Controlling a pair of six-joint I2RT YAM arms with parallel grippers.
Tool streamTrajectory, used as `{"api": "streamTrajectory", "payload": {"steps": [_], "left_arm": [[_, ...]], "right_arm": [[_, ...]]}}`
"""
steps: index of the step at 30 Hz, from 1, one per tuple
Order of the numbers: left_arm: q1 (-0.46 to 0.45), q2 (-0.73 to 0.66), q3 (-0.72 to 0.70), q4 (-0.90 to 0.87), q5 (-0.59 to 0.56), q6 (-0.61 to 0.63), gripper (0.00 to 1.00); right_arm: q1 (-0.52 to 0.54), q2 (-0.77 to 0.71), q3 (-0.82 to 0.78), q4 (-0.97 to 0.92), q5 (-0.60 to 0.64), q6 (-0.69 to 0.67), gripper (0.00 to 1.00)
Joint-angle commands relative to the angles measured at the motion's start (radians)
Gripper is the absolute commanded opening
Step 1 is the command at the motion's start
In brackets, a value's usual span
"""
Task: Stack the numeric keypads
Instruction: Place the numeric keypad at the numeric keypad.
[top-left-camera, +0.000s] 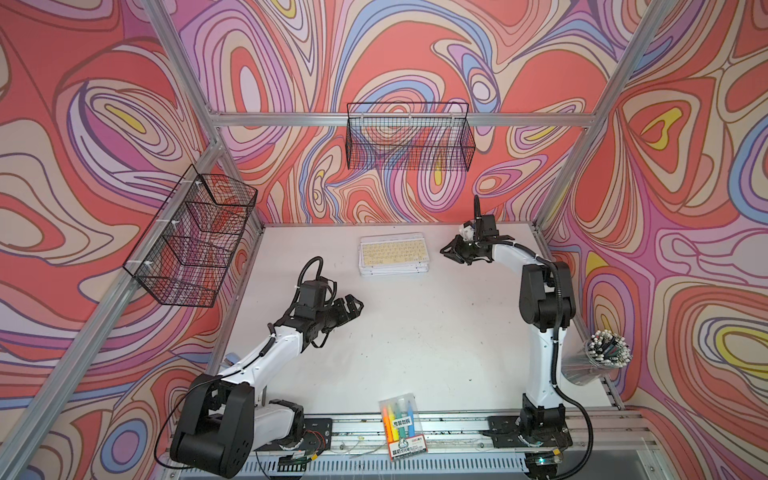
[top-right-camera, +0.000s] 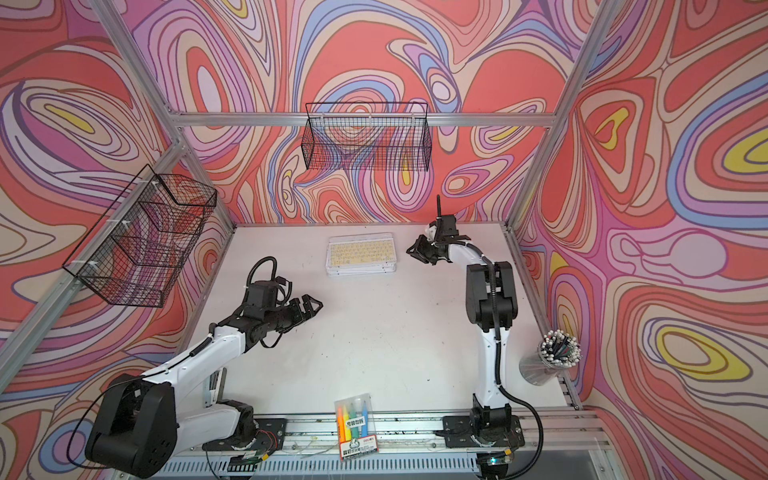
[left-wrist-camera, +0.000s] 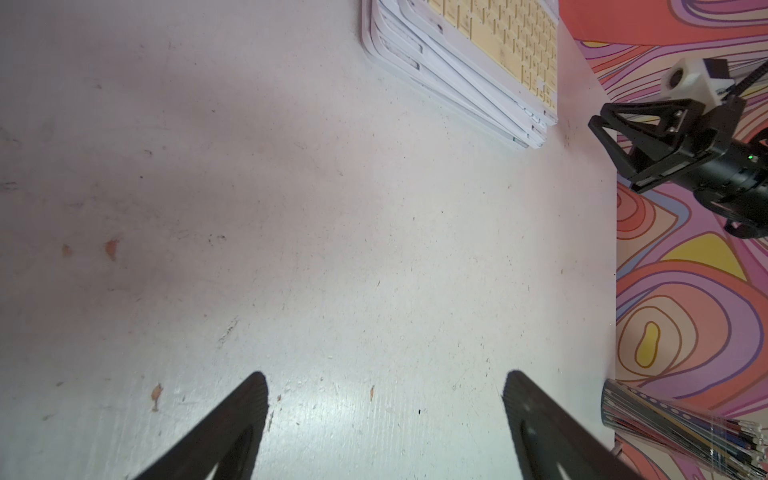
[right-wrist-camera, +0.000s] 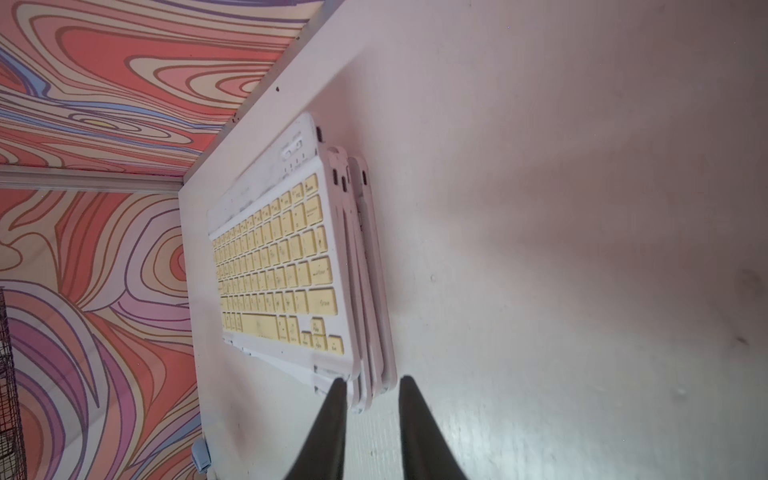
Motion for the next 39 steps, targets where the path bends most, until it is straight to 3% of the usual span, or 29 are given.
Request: {"api": "streamTrajectory", "payload": {"steps": [1, 16, 28, 34, 37, 39], "left_arm": [[0.004, -0.017, -0.014, -0.041, -0.022, 0.004, 0.92], [0.004, 0.025, -0.018, -0.026, -0.021, 0.017, 0.92], [0.004, 0.055, -0.027, 0.002, -0.008, 0.016, 0.92], [0.004, 0.054, -0.032, 0.008, -0.014, 0.012, 0.92], [0.003, 0.033, -0.037, -0.001, -0.063, 0.008, 0.94], [0.0, 0.006, -0.035, -0.015, -0.133, 0.003, 0.95]], "right_arm": [[0.02, 0.069, 0.056, 0.025, 0.011, 0.023, 0.21], [0.066, 0.175, 0.169, -0.033, 0.054, 0.022, 0.16], [0.09, 0.084, 0.09, -0.022, 0.041, 0.013, 0.15], [0.091, 0.009, 0.039, -0.064, 0.109, -0.032, 0.17], [0.091, -0.059, 0.013, -0.091, 0.14, -0.072, 0.24], [0.091, -0.13, -0.052, -0.071, 0.149, -0.097, 0.54]]}}
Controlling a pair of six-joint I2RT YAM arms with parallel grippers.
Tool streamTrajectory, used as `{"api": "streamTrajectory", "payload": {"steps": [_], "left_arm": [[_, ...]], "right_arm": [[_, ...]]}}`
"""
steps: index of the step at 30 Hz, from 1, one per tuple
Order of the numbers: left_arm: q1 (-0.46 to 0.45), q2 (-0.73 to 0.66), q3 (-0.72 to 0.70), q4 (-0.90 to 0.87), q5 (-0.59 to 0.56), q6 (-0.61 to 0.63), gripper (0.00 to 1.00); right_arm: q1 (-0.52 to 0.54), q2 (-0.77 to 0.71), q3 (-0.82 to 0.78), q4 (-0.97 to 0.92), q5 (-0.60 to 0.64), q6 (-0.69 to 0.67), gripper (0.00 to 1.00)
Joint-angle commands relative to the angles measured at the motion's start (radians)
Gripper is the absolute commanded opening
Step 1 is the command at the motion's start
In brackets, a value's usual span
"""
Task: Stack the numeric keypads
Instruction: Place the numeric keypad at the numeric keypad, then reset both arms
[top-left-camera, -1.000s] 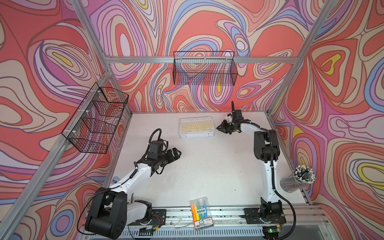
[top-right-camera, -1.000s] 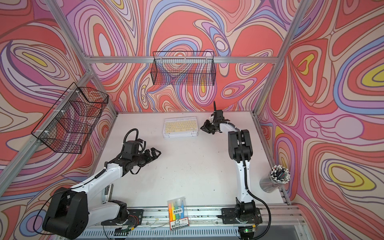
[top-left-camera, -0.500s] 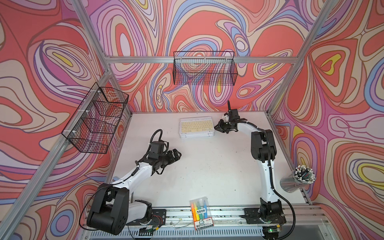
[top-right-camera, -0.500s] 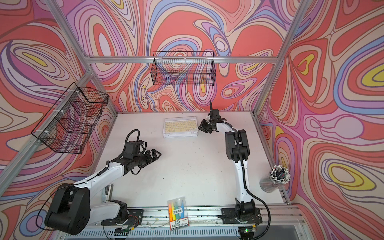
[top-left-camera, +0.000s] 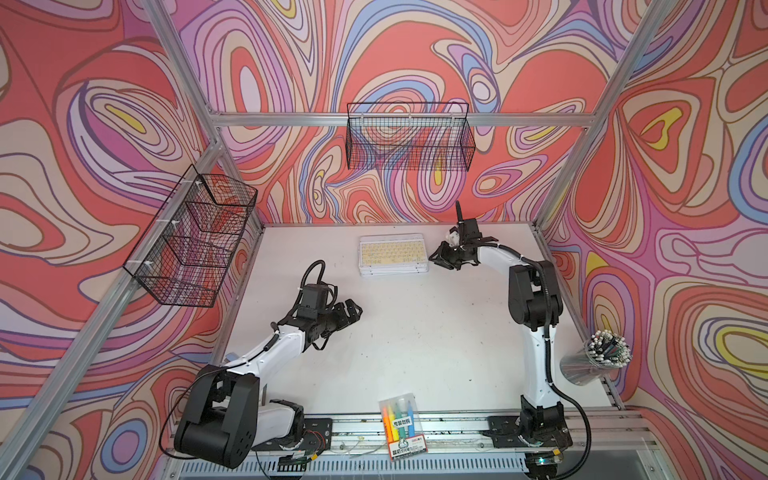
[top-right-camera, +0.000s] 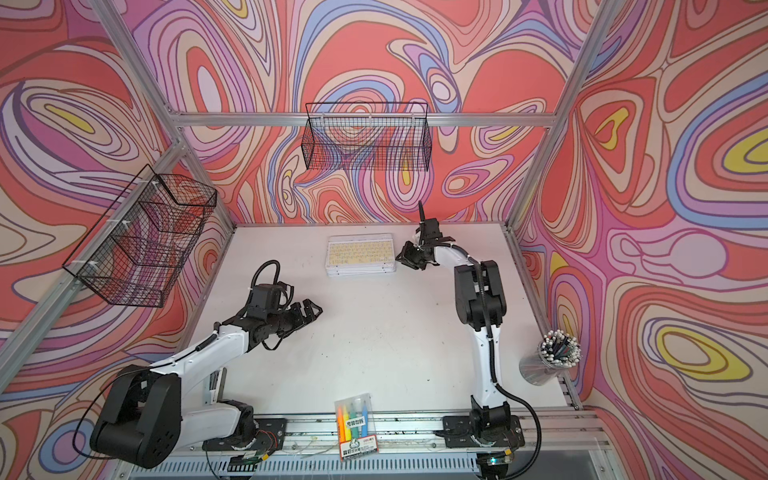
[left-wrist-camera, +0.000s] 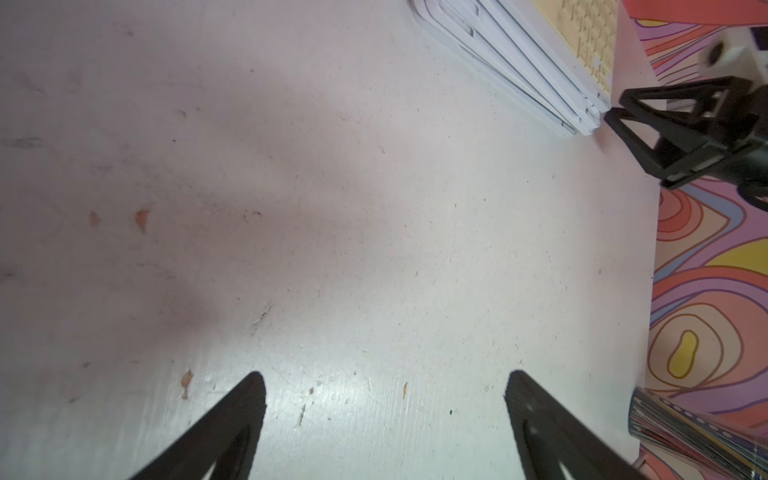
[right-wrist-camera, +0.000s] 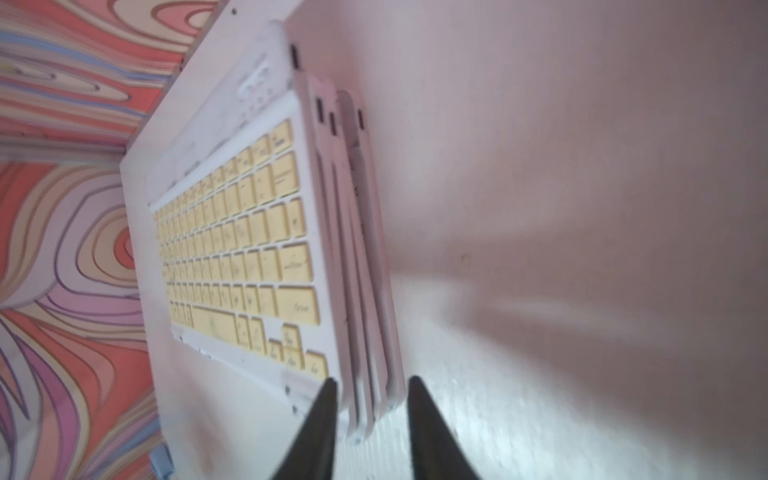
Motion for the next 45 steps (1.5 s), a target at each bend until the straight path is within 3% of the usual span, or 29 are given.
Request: {"api": "streamTrajectory", "payload": {"steps": [1, 2, 5, 8, 14, 16, 18, 22, 24, 26, 30, 32, 34, 36, 39, 40, 43, 45], "left_arm": [[-0.007, -0.054, -0.005, -0.029, -0.151, -0.003, 0.97], [-0.023, -0.074, 0.005, -0.056, -0.23, 0.0, 1.0], [-0.112, -0.157, 0.0, -0.047, -0.525, 0.053, 1.0], [-0.228, -0.236, -0.082, 0.121, -0.825, 0.185, 1.0], [-0.256, -0.322, -0.329, 0.63, -0.999, 0.424, 1.0], [-0.255, -0.306, -0.388, 0.799, -1.056, 0.443, 1.0], [-0.254, -0.262, -0.418, 0.938, -1.07, 0.497, 1.0], [-0.253, -0.225, -0.35, 0.896, -1.009, 0.647, 1.0], [-0.254, -0.205, -0.319, 0.875, -1.046, 0.729, 1.0], [-0.238, -0.139, -0.331, 0.965, -1.061, 0.809, 1.0], [-0.158, 0.101, -0.375, 1.193, -1.062, 0.777, 1.0], [-0.169, 0.168, -0.376, 1.315, -1.099, 0.795, 1.0], [-0.166, 0.114, -0.334, 1.124, -1.04, 0.757, 1.0], [-0.119, 0.086, -0.323, 1.042, -0.942, 0.723, 1.0], [-0.086, 0.062, -0.34, 1.036, -0.864, 0.708, 1.0], [-0.084, 0.056, -0.349, 1.047, -0.832, 0.716, 1.0], [-0.08, 0.06, -0.348, 1.055, -0.824, 0.723, 1.0], [-0.082, 0.058, -0.348, 1.049, -0.82, 0.722, 1.0]], "right_arm": [[0.007, -0.162, -0.097, 0.02, 0.045, -0.074, 0.83], [0.008, -0.212, -0.154, 0.047, 0.046, -0.092, 0.98], [0.009, -0.346, -0.316, 0.114, 0.08, -0.149, 0.98], [0.01, -0.508, -0.486, 0.196, 0.182, -0.192, 0.98], [0.01, -0.776, -0.836, 0.458, 0.447, -0.285, 0.98], [0.012, -0.833, -0.928, 0.548, 0.49, -0.358, 0.98], [0.01, -0.869, -0.981, 0.582, 0.544, -0.39, 0.98], [0.011, -0.938, -1.022, 0.534, 0.63, -0.432, 0.98], [0.01, -0.978, -1.058, 0.555, 0.688, -0.431, 0.98], [0.01, -1.009, -1.101, 0.599, 0.736, -0.443, 0.98], [0.01, -0.971, -1.151, 0.682, 0.794, -0.46, 0.98], [0.01, -0.936, -1.186, 0.771, 0.812, -0.464, 0.98], [0.008, -0.898, -1.231, 0.89, 0.813, -0.484, 0.98], [-0.002, -0.851, -1.264, 0.983, 0.806, -0.494, 0.98], [-0.02, -0.766, -1.291, 1.105, 0.779, -0.492, 0.98], [-0.022, -0.762, -1.266, 1.048, 0.767, -0.482, 0.99], [-0.032, -0.722, -1.269, 1.148, 0.734, -0.485, 0.98], [-0.045, -0.696, -1.228, 1.099, 0.723, -0.499, 0.98]]}}
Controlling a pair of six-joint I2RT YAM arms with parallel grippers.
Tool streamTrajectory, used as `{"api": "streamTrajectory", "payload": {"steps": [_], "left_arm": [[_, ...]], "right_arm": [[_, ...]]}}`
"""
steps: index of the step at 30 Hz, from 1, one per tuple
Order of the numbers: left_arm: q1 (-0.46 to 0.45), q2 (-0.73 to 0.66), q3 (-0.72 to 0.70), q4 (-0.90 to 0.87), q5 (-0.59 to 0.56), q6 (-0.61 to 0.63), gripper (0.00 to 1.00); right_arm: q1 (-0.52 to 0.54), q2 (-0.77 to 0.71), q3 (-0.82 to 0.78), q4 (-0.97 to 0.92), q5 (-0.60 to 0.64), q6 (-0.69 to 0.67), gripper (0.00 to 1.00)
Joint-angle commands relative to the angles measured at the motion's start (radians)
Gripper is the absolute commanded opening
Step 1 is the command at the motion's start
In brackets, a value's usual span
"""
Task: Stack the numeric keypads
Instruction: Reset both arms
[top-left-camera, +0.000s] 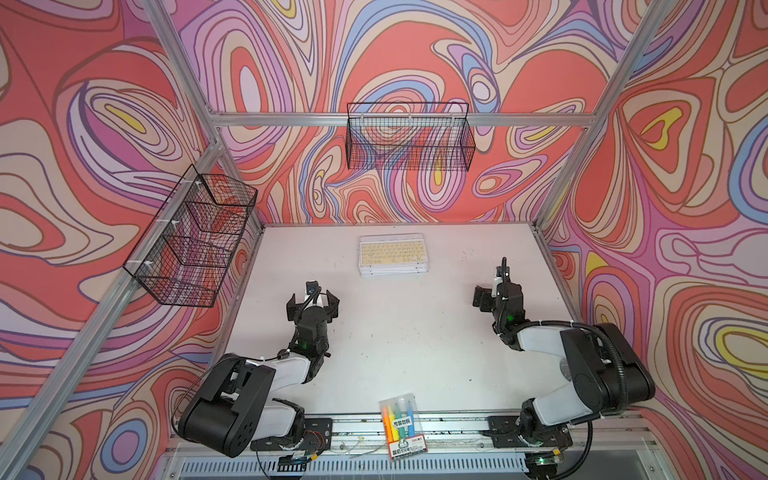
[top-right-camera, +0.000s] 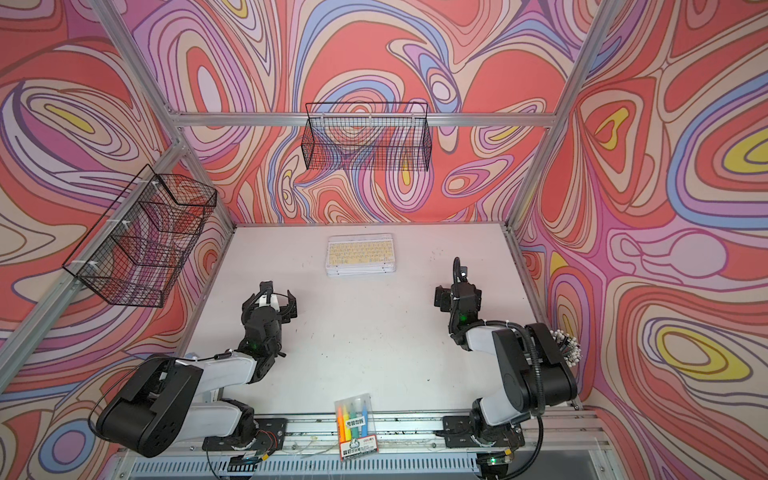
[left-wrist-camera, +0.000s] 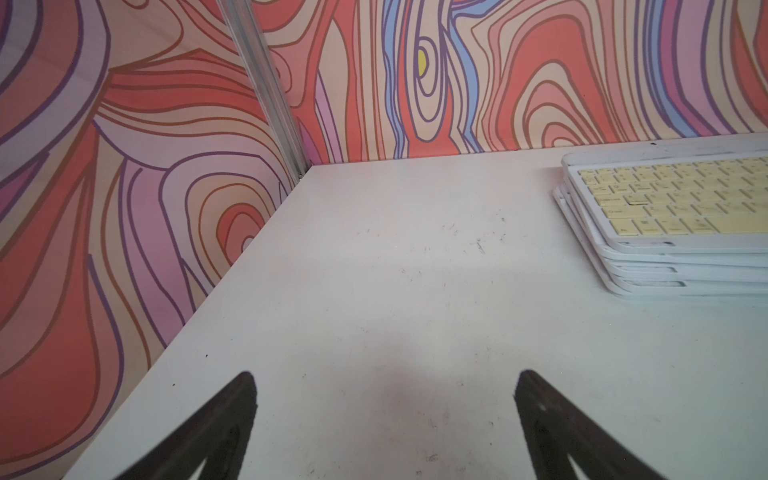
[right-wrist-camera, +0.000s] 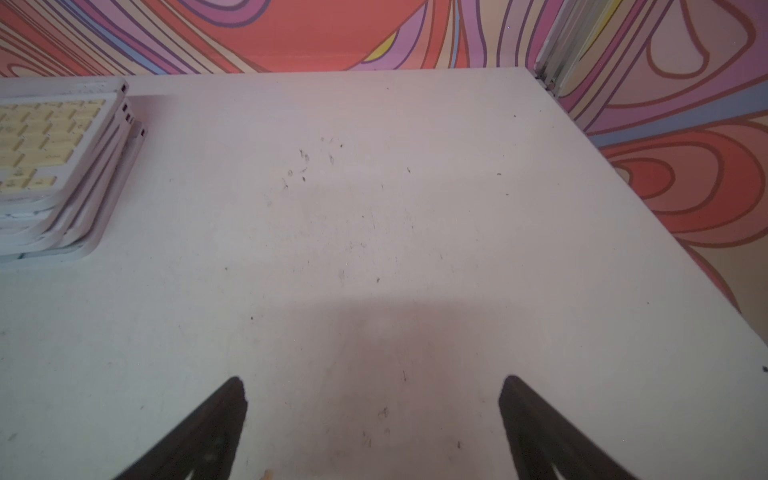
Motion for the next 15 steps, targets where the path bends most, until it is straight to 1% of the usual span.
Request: {"api": "streamTrajectory", "payload": {"steps": [1, 3, 5, 8, 9, 10, 11, 13, 14, 15], "left_arm": [[0.007, -0.008, 0.002, 0.001, 0.057, -0.003, 1.0], [0.01, -0.009, 0.011, -0.02, 0.068, -0.004, 1.0], [0.01, -0.009, 0.009, -0.014, 0.081, 0.004, 1.0], [0.017, -0.023, 0.007, -0.028, 0.072, -0.009, 1.0], [0.026, -0.025, 0.008, -0.037, 0.079, -0.017, 1.0], [0.038, -0.027, 0.014, -0.049, 0.088, -0.029, 1.0], [0.047, -0.031, 0.016, -0.064, 0.095, -0.037, 1.0], [0.051, -0.055, 0.003, -0.065, 0.11, -0.011, 1.0], [0.051, -0.071, -0.012, -0.055, 0.112, 0.024, 1.0], [0.05, -0.077, -0.045, 0.005, 0.103, 0.066, 1.0]], "right_arm": [[-0.014, 0.041, 0.047, 0.1, -0.025, -0.051, 0.98], [-0.021, 0.051, 0.043, 0.134, -0.039, -0.084, 0.98], [-0.037, 0.049, 0.039, 0.146, -0.054, -0.086, 0.98], [-0.053, 0.049, 0.031, 0.166, -0.073, -0.113, 0.98], [-0.064, 0.067, 0.033, 0.192, -0.056, -0.105, 0.98], [-0.085, 0.088, 0.028, 0.22, -0.074, -0.07, 0.98], [-0.099, 0.115, 0.005, 0.297, -0.108, -0.066, 0.98], [-0.103, 0.19, -0.056, 0.481, -0.119, -0.069, 0.98], [-0.104, 0.181, -0.071, 0.49, -0.129, -0.07, 0.98], [-0.105, 0.175, -0.081, 0.498, -0.137, -0.069, 0.98]]}}
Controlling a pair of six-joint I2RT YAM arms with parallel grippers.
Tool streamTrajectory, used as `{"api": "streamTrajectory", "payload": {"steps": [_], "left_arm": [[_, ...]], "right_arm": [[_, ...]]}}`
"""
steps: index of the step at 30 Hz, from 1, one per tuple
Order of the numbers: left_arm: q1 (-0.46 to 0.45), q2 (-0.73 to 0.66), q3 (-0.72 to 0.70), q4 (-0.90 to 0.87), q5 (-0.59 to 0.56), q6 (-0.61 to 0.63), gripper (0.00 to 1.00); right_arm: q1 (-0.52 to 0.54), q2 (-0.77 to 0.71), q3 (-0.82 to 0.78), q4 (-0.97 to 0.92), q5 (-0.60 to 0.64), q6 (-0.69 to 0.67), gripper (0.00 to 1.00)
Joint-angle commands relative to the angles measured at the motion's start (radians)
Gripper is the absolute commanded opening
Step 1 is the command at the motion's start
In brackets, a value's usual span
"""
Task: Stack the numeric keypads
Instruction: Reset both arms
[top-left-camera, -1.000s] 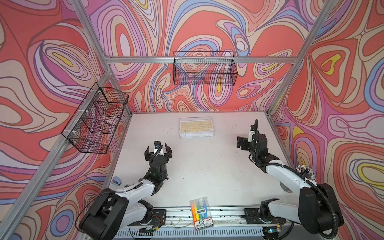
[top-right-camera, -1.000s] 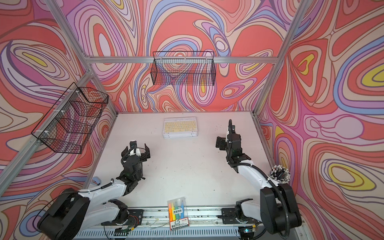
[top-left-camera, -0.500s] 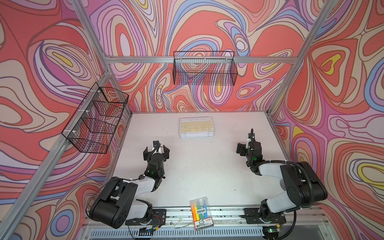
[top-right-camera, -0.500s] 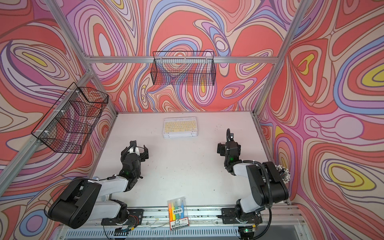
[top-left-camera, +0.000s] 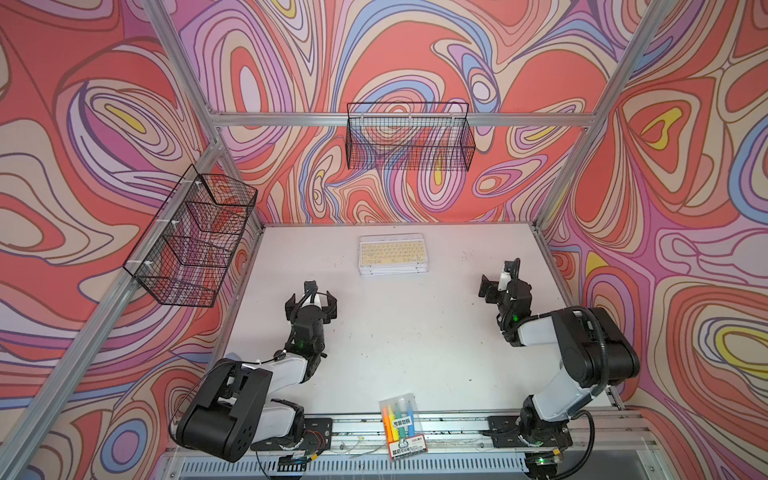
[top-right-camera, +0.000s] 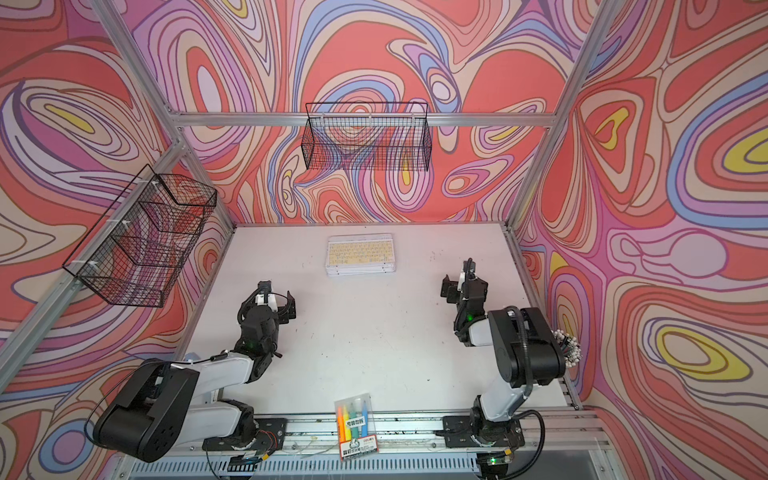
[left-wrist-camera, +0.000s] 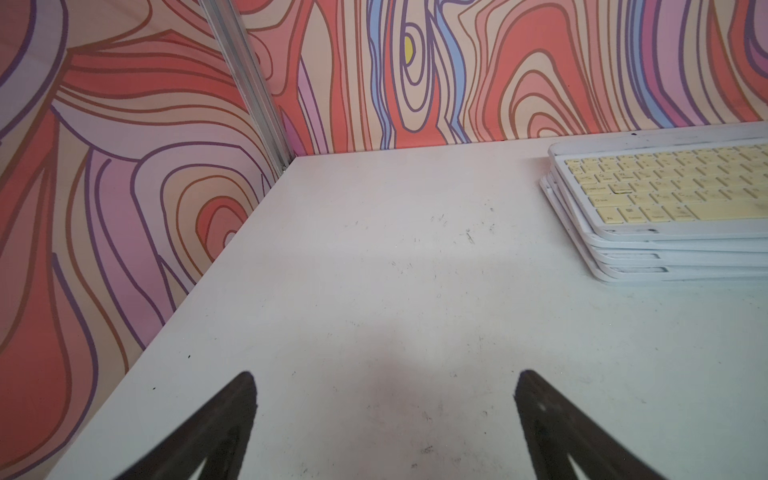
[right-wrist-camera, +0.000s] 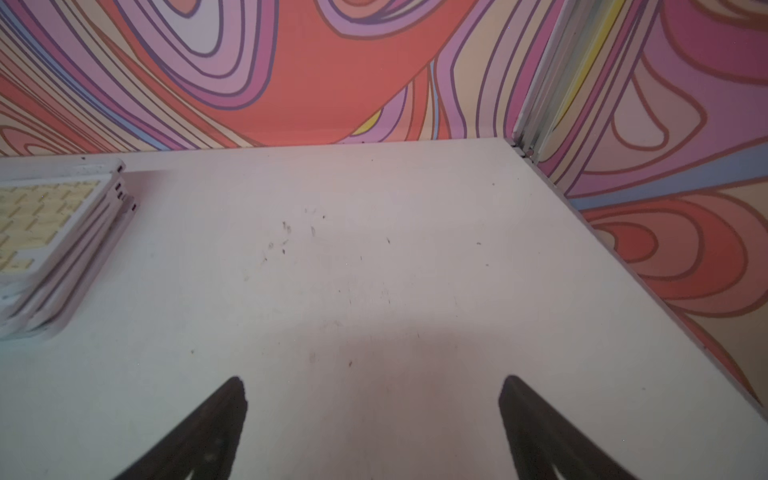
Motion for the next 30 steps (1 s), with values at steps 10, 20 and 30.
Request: {"api": "streamTrajectory", "payload": {"steps": [10, 20, 30], "left_arm": [[0.063, 0.205, 0.025, 0.236, -0.017, 0.068, 1.0], [0.251, 0.263, 0.136, 0.027, 0.303, -0.048, 1.0], [0.246, 0.236, 0.144, -0.03, 0.294, -0.054, 1.0]], "right_arm": [[-0.01, 0.02, -0.006, 0.086, -0.029, -0.004, 0.98], [-0.009, 0.023, 0.005, 0.07, 0.016, 0.01, 0.98], [-0.009, 0.025, 0.008, 0.068, 0.019, 0.009, 0.99]]}}
